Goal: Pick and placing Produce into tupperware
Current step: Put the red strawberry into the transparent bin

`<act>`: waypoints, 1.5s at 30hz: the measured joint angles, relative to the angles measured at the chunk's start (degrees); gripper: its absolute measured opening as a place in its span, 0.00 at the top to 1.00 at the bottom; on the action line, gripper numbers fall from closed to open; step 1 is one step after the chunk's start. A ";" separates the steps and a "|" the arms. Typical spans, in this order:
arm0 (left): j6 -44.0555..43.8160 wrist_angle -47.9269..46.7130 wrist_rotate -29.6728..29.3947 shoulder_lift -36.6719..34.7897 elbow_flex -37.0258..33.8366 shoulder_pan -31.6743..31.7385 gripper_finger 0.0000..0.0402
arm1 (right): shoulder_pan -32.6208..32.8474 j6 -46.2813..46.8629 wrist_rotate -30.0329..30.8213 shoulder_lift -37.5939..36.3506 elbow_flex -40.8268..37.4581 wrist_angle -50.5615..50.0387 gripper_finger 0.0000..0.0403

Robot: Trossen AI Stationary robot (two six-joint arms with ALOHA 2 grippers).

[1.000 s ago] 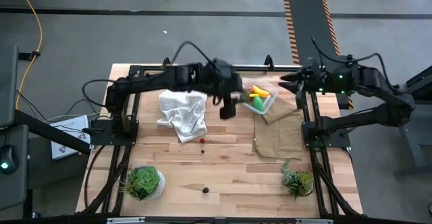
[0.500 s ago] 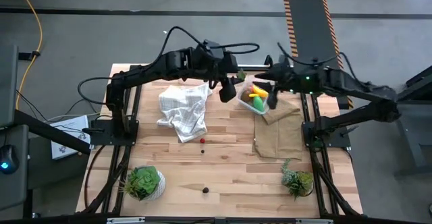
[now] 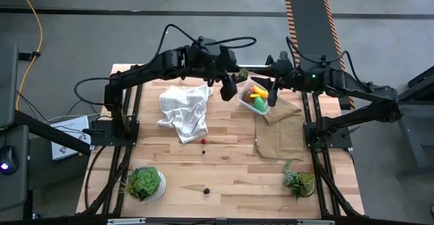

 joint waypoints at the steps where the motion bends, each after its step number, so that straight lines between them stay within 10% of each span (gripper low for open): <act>1: -0.21 0.21 0.23 -0.17 0.00 -0.04 0.63 | 0.24 0.01 -0.63 -0.03 0.00 1.06 0.73; 45: -2.23 -1.36 3.24 -0.34 0.00 -0.15 0.63 | 1.82 -3.04 -1.26 1.44 0.00 6.39 0.73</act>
